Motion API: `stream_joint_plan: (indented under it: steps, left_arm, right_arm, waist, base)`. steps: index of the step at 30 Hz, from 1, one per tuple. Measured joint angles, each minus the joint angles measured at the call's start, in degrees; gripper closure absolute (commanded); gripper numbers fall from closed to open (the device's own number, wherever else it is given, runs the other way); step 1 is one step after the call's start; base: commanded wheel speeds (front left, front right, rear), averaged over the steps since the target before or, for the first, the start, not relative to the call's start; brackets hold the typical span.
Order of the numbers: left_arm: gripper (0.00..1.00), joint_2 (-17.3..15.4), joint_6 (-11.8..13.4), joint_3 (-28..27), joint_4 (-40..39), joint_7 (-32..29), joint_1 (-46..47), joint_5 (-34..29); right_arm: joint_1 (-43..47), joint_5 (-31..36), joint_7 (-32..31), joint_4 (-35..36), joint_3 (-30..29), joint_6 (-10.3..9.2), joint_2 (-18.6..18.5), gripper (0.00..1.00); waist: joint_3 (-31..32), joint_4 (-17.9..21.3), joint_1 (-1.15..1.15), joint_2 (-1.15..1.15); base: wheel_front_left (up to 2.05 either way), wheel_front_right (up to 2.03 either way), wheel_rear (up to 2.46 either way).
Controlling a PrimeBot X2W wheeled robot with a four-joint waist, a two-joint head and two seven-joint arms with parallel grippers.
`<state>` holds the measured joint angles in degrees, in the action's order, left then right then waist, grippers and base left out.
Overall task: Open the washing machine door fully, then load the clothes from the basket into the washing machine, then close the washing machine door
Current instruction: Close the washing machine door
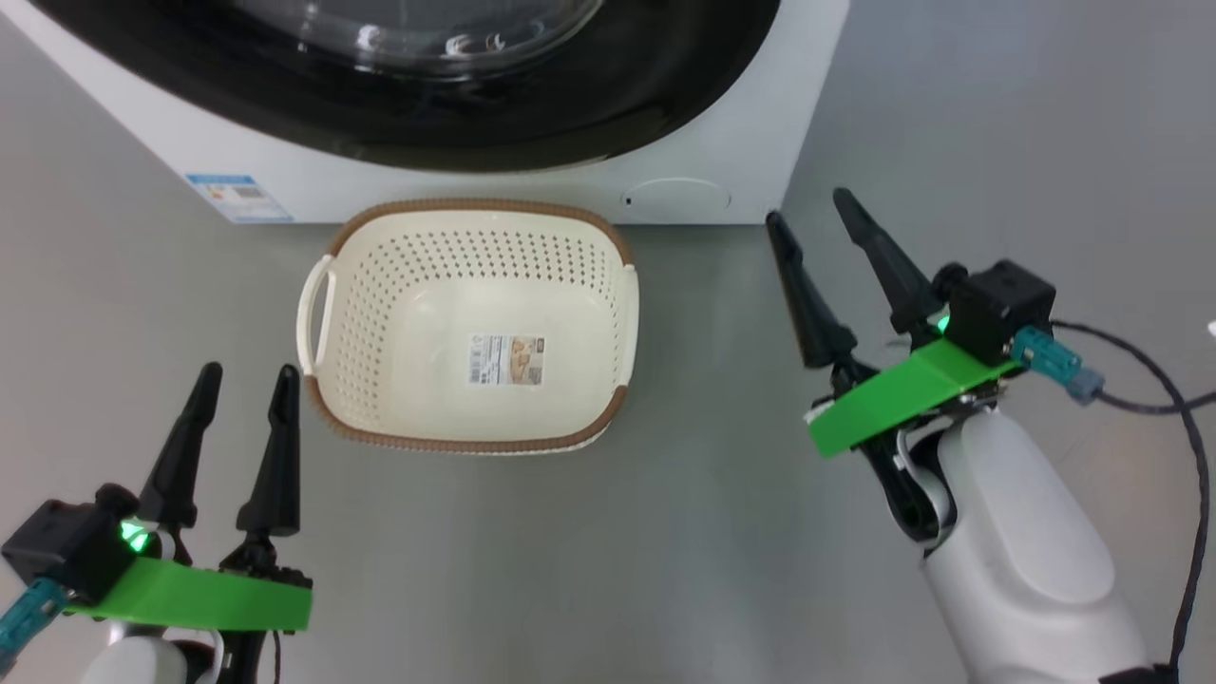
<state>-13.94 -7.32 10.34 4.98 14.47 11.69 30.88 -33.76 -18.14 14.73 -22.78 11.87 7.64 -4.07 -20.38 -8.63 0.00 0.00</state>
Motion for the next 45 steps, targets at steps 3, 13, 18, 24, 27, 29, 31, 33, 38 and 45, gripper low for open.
stream_joint_plan:
  steps: [3, 13, 18, 24, 27, 29, 31, 33, 38, 45]
  left_arm:
    - [0.0, 0.0, 0.0, -0.8, 0.0, 0.0, -1.1, -0.2]
    - [0.0, 0.1, 0.0, -3.6, -0.3, 0.0, -5.2, -3.2]
    - [0.0, 0.4, 0.0, -5.6, -0.3, 0.0, -7.1, -4.5]
    - [0.0, 2.1, 0.0, -8.9, 0.1, 0.0, -9.2, -7.7]
    - [0.0, 3.1, 0.0, -10.4, 0.2, 0.0, -10.2, -8.8]
    - [0.0, 3.4, 0.0, -10.9, 0.2, 0.0, -10.9, -10.2]
    - [0.0, 3.7, 0.0, -11.8, 0.2, 0.0, -11.9, -11.1]
    - [0.0, 3.8, 0.0, -12.4, 0.1, 0.0, -12.9, -11.6]
    - [0.0, 5.3, 0.0, -13.2, -0.1, 0.0, -14.1, -12.2]
    - [0.0, 6.2, 0.0, -14.9, -0.9, 0.0, -15.6, -13.1]
  right_arm:
    - [2.8, 0.4, 0.0, 0.6, -0.2, 0.0, 0.2, 0.0]
    - [11.3, 1.9, 0.0, 4.6, -2.7, 0.0, 0.4, 0.0]
    - [14.4, 2.5, 0.0, 6.5, -4.1, 0.0, 0.4, 0.0]
    - [19.3, 3.9, 0.0, 8.3, -5.8, 0.0, 0.6, 0.0]
    - [21.3, 3.9, 0.0, 9.3, -6.6, 0.0, 0.7, 0.0]
    - [22.5, 3.9, 0.0, 10.2, -7.3, 0.0, 0.7, 0.0]
    - [23.5, 3.8, 0.0, 11.1, -7.6, 0.0, 0.8, 0.0]
    - [24.4, 3.6, 0.0, 11.7, -7.9, 0.0, 0.8, 0.0]
    - [26.5, 3.9, 0.0, 12.5, -8.6, 0.0, 0.8, 0.0]
    - [28.1, 4.7, 0.0, 13.3, -8.8, 0.0, 0.9, 0.0]
  waist:
    - [1.5, 1.1, 0.0, 0.0]
    - [5.7, 5.1, 0.0, 0.0]
    - [7.6, 6.7, 0.0, 0.0]
    - [10.0, 8.0, 0.0, 0.0]
    - [11.2, 8.5, 0.0, 0.0]
    - [11.9, 8.7, 0.0, 0.0]
    - [12.6, 8.9, 0.0, 0.0]
    - [13.1, 9.0, 0.0, 0.0]
    - [14.2, 9.0, 0.0, 0.0]
    - [15.2, 8.7, 0.0, 0.0]
  base:
    - [0.0, 0.0, 0.0]
    - [0.0, 0.0, 0.0]
    - [0.0, 0.0, 0.0]
    - [0.0, 0.0, 0.0]
    - [0.0, 0.0, 0.0]
    - [0.0, 0.0, 0.0]
    - [0.0, 0.0, 0.0]
    - [0.0, 0.0, 0.0]
    - [0.0, 0.0, 0.0]
    - [0.0, 0.0, 0.0]
